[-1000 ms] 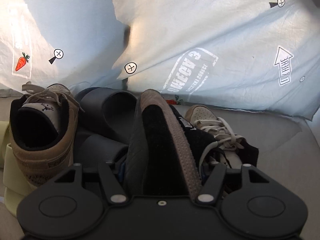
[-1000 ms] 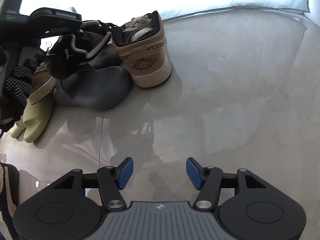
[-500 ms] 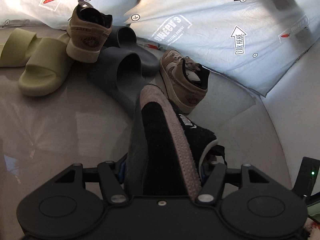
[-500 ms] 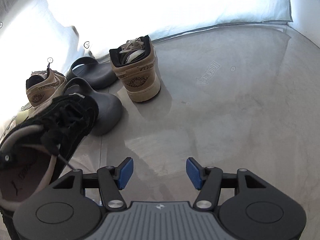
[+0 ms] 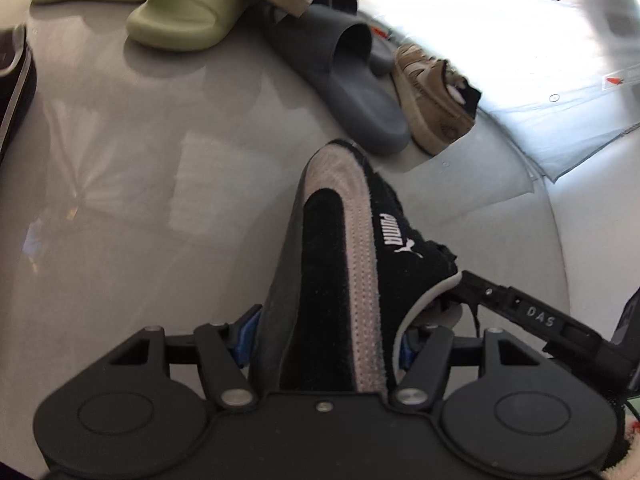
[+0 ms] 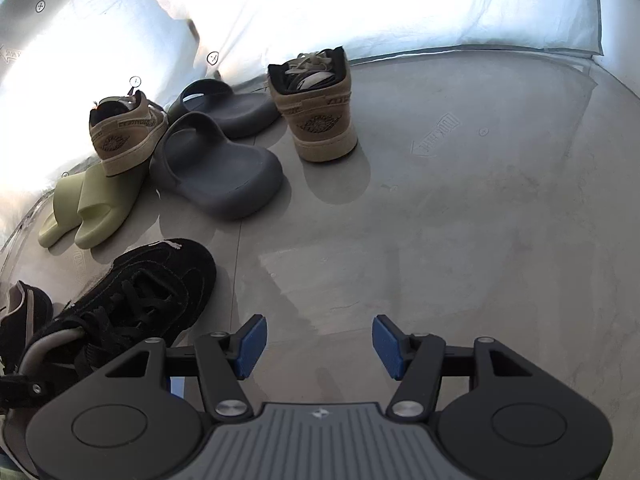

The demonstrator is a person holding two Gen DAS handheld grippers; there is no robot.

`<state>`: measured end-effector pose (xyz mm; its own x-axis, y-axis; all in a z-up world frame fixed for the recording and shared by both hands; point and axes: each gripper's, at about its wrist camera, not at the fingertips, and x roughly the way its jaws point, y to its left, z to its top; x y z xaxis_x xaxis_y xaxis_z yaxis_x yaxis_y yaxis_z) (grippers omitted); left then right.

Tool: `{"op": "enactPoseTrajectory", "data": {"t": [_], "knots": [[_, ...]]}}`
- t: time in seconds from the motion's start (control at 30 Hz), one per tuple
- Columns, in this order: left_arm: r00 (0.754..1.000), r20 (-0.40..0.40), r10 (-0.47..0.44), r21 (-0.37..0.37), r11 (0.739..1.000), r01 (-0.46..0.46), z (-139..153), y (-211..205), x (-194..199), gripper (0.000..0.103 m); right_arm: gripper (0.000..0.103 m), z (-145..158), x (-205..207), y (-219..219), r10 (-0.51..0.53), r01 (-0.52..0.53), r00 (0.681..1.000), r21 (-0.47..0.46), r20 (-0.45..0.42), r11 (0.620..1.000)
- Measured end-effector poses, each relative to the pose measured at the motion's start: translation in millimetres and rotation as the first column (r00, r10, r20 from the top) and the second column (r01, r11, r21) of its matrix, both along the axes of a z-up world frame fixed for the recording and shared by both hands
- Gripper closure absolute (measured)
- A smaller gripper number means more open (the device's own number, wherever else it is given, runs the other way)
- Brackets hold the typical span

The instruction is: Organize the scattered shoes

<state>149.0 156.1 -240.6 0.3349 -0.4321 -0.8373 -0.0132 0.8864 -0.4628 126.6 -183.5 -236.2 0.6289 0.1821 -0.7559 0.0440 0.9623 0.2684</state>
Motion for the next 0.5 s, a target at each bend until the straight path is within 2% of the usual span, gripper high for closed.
{"op": "enactPoseTrajectory", "data": {"t": [0.07, 0.1, 0.27, 0.37, 0.43, 0.5], "knots": [[1.000, -0.009, 0.004, 0.063, 0.998, -0.003, -10, 4, -4, 0.050, 0.043, -1, -3, 7, 0.016, -0.016, 1.000, -0.002, -0.006, 1.000], [1.000, 0.004, -0.005, 0.085, 0.996, 0.005, -12, 4, -6, 0.050, 0.043, -1, -4, 11, 0.024, -0.024, 1.000, -0.003, -0.009, 1.000], [0.997, 0.052, -0.049, 0.125, 0.991, 0.042, -12, 6, -14, 0.050, 0.043, -5, -12, 27, 0.061, -0.062, 0.998, -0.006, -0.026, 0.998], [0.994, 0.102, -0.034, 0.137, 0.990, 0.020, -2, 16, -22, 0.048, 0.043, -7, -13, 37, 0.105, -0.106, 0.993, -0.006, -0.044, 0.994], [0.992, 0.125, -0.026, 0.138, 0.990, 0.008, 5, 25, -27, 0.048, 0.044, -7, -17, 46, 0.180, -0.180, 0.983, 0.002, -0.039, 0.984], [0.989, 0.147, -0.020, 0.154, 0.988, -0.003, 10, 31, -32, 0.046, 0.050, -5, -23, 59, 0.283, -0.284, 0.959, -0.008, -0.024, 0.959]]}}
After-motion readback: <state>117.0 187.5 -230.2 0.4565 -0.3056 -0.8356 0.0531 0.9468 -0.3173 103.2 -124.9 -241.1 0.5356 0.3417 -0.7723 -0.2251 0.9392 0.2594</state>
